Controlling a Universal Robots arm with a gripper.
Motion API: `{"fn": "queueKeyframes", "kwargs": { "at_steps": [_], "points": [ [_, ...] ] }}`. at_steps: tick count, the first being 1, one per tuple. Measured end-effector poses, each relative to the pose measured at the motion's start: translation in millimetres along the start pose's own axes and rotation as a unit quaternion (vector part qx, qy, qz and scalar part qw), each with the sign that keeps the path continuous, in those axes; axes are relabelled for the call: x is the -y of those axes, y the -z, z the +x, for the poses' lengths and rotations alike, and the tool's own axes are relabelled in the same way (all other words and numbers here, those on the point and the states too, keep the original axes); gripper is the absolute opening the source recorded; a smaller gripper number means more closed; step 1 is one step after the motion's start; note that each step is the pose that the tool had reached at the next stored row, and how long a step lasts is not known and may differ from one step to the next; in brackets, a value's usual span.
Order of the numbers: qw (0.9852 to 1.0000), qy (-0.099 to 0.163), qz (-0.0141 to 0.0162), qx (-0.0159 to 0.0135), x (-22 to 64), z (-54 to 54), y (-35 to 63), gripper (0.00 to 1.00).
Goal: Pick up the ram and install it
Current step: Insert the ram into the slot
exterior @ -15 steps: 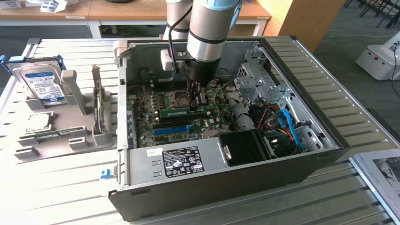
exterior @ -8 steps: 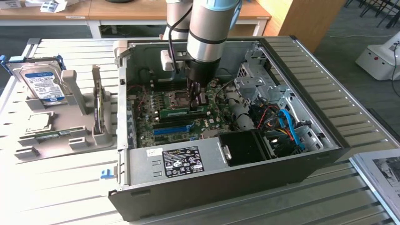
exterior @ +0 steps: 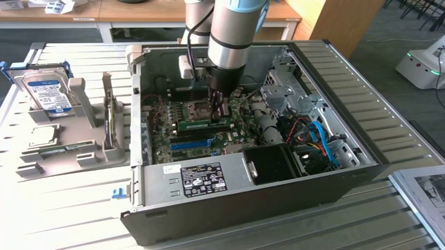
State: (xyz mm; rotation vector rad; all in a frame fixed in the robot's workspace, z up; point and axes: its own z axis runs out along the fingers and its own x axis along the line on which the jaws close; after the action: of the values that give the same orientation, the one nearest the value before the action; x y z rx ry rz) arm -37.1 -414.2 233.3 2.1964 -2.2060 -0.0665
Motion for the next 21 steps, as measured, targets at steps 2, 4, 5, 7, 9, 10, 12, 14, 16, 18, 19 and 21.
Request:
{"fn": "queueKeyframes", "kwargs": {
  "at_steps": [2, 4, 5, 7, 9, 10, 12, 14, 16, 18, 19, 21],
  "points": [
    [1.0000, 0.000, 0.0000, -0.0001, 0.0, 0.0, -0.5, 0.12],
    [1.0000, 0.000, 0.0000, -0.0002, 0.0, 0.1, -0.9, 0.12],
    [1.0000, 0.000, 0.0000, -0.0002, 0.0, 0.1, -0.9, 0.12],
    [1.0000, 0.000, 0.0000, -0.0002, 0.0, 0.0, -1.0, 0.12],
    [1.0000, 0.000, 0.0000, -0.0002, 0.1, 0.0, -1.2, 0.12],
    [1.0000, 0.000, 0.0000, -0.0002, 0.1, 0.0, -1.2, 0.12],
    [1.0000, 0.000, 0.0001, -0.0002, 0.1, 0.0, -1.2, 0.12],
    [1.0000, 0.000, 0.0001, -0.0001, 0.1, 0.0, -1.3, 0.12],
    [1.0000, 0.000, 0.0000, 0.0000, 0.1, 0.0, -1.3, 0.12],
    [1.0000, 0.000, 0.0001, 0.0000, 0.1, 0.0, -1.3, 0.12],
    [1.0000, 0.000, 0.0001, 0.0000, 0.1, 0.0, -1.3, 0.12],
    [1.0000, 0.000, 0.0004, 0.0000, 0.1, 0.0, -1.4, 0.12]
  ]
}}
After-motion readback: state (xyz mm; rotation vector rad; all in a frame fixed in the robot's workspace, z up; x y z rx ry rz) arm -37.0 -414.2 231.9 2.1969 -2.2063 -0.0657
